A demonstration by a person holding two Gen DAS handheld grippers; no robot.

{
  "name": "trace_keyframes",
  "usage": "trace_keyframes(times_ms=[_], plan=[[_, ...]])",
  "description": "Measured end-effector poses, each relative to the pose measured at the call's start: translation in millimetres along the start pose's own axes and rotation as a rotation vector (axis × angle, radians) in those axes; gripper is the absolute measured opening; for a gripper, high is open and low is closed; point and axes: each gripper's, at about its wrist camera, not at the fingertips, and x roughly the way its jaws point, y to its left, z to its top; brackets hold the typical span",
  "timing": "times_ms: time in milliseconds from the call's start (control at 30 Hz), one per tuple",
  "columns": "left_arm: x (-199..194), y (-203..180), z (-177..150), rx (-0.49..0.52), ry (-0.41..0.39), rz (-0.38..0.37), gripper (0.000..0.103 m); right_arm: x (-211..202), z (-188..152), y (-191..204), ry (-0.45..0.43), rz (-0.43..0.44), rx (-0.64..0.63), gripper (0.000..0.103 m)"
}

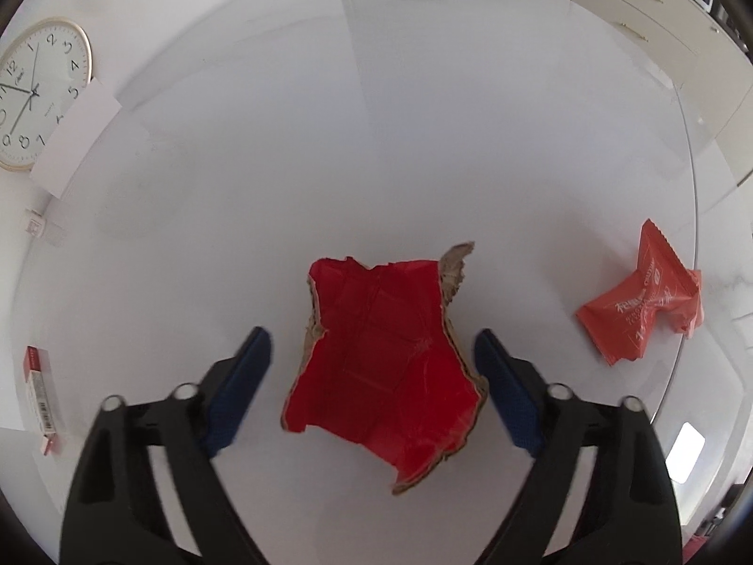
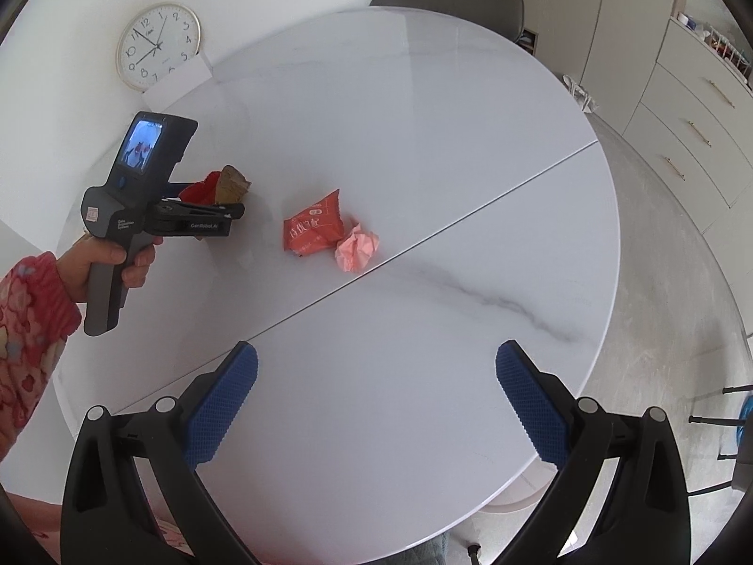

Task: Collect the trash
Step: 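Grasp the red-lined cardboard piece with the left gripper and lift it, then grasp the red snack packet with the right gripper and lift it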

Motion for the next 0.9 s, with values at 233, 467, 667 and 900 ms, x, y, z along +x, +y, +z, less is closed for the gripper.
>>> trace_keyframes(times_ms=[233, 467, 667, 900], plan=[[1.4, 4.7, -2.1, -0.055, -0.037, 0.007, 0.054, 29.0, 32.5, 18.2, 0.025, 0.033, -0.074, 0.101], [-27.4, 12.2, -17.3, -0.198, -0.056, -0.005, 0.048, 89.4, 79.3, 47.9, 0.062, 0.046, -0.227, 0.101], [-66.5, 17.6, -56.7, -0.319, -0.082, -0.024, 0.048, 138.5, 93.7, 64.8, 0.136, 0.014, -0.344, 0.100], [-88.6, 26.2, -95.8, -0.445, -0.066, -0.045, 0.048, 156.1, 91.6, 78.2, 0.188, 0.017, -0.427, 0.082]])
